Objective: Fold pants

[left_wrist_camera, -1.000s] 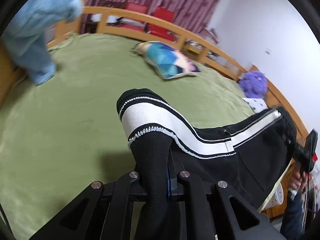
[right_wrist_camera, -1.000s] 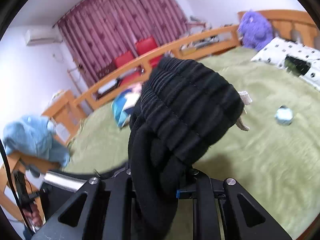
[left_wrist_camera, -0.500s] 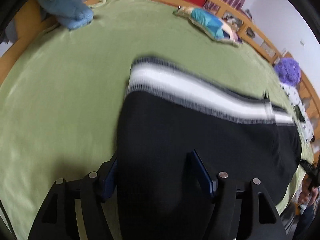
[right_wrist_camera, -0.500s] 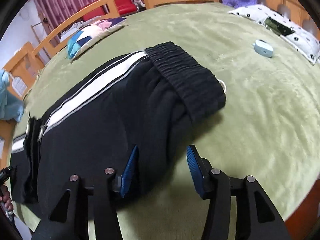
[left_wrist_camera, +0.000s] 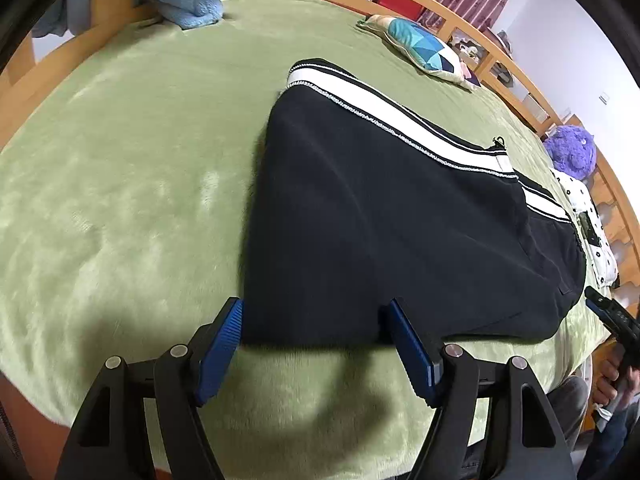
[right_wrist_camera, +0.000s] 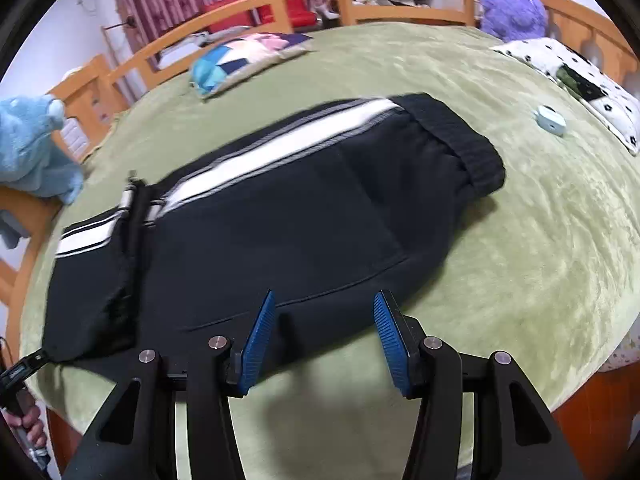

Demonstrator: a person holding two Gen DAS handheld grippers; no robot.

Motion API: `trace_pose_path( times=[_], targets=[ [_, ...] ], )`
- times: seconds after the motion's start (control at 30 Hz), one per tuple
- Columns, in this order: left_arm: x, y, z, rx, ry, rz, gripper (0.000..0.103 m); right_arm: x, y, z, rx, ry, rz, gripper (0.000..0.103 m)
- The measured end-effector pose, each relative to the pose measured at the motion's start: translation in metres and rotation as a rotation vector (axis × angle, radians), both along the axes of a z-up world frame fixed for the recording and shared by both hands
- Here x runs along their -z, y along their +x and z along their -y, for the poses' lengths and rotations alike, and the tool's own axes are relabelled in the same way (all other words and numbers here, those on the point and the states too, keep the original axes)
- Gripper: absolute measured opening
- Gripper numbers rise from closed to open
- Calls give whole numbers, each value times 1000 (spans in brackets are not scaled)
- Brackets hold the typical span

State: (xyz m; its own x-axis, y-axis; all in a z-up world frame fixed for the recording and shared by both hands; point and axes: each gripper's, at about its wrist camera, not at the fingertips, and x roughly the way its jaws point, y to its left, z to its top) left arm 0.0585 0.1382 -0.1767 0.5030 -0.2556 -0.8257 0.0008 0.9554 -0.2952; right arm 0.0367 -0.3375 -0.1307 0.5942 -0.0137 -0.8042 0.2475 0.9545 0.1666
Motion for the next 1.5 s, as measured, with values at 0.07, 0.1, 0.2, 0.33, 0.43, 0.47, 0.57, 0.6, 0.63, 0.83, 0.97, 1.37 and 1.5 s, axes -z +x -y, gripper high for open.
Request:
trace_pose_path(
  times=[0.07,0.1,0.2,0.33,0.43,0.47,0.57,0.6,0.63,0.83,0.97,1.37,1.5],
  targets=[
    [-2,-5,-2,-9,-11,6,71,-10,-8,-9,-13,-1,20,51],
    [-3,-8,-3,-13,-20,9,71,-14,-10,-11,-18,-3,28,51],
    [-6,-13,-5,-23,-34,15,71,-25,-12,-15,-40,-12,51,51],
    [-10,-21,-10,-35,-36,29,71,-34,-19,-24,-48,-50,65,51],
    [-13,-24,-18,-39,-77,60,70,-36,-25,-25,-47,-40,62,51],
    [-14,-24,-21,-38,-101,66,70,-37,-26,-26,-49,-36,55,51],
    [-12,-22,-30,-29,-209,78,70,-36,-29,-27,-48,-26,45,51],
    [-11,-19,-32,-32,-235,79,70,-35,-30,-27,-50,-21,45,51],
    [-9,-16,-34,-40,-251,77,70,-35,-30,-27,-51,-14,44,51],
    [19,9,-27,-63,-291,11,69,-28,-28,-28,-49,4,27,51],
    [24,15,-19,-51,-283,34,67,-23,-23,-29,-44,-4,11,51],
    [-34,24,5,-38,-121,154,20,-15,-6,-27,-17,-3,-13,51],
    [-71,26,37,10,-7,212,20,-24,-3,-26,-35,22,-12,51]
  ],
)
